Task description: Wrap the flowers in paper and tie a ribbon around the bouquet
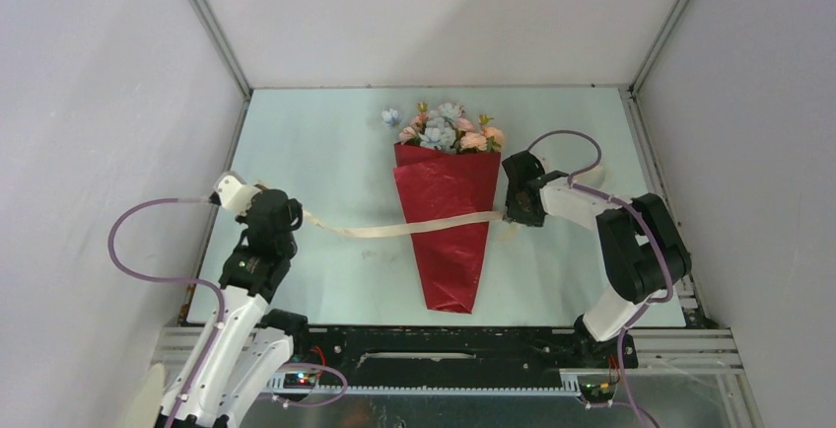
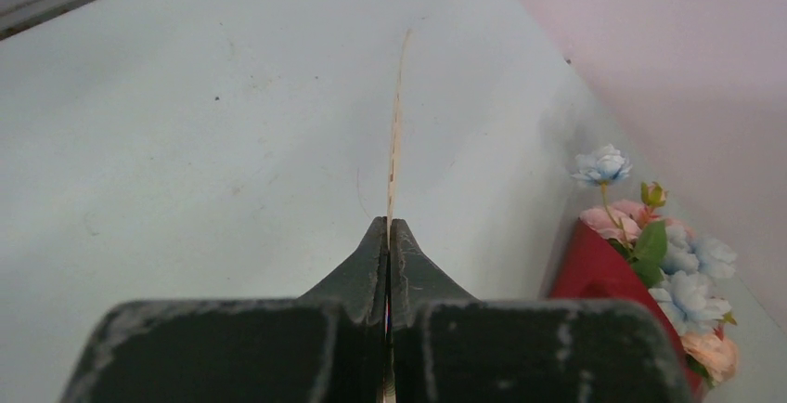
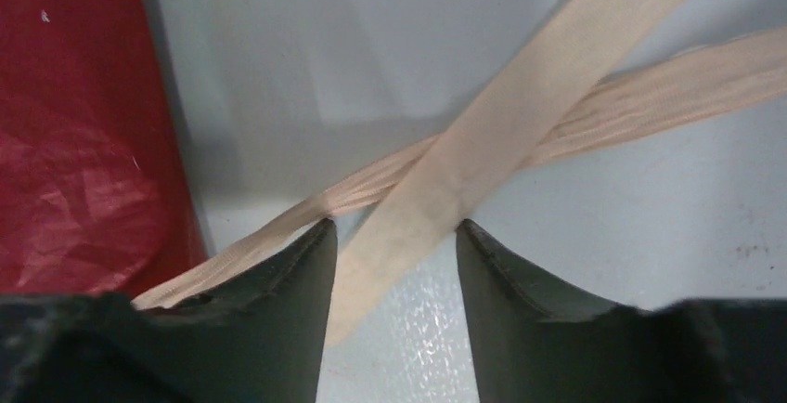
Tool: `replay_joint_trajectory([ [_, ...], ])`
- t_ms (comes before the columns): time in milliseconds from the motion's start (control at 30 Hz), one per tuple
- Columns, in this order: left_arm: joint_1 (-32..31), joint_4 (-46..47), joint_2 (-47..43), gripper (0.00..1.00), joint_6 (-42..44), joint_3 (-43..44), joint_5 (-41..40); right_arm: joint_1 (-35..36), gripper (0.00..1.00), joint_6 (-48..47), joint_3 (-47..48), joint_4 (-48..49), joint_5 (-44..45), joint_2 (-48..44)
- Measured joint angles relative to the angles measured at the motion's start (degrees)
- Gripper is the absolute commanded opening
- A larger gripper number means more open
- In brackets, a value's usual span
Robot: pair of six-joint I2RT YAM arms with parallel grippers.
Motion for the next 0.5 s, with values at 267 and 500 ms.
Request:
replay_joint_trajectory([
  [267,2.4,-0.42,3.52,0.0,1.7,2.03,-2.82,-1.95,0.0,0.55,0.5,0.15,1.9,0.5],
  [500,12.57,-0.35,10.62,0.0,4.11,8.17,-4.87,-12.28,0.0,-3.82,-0.96,-6.27,9.4,-8.15],
])
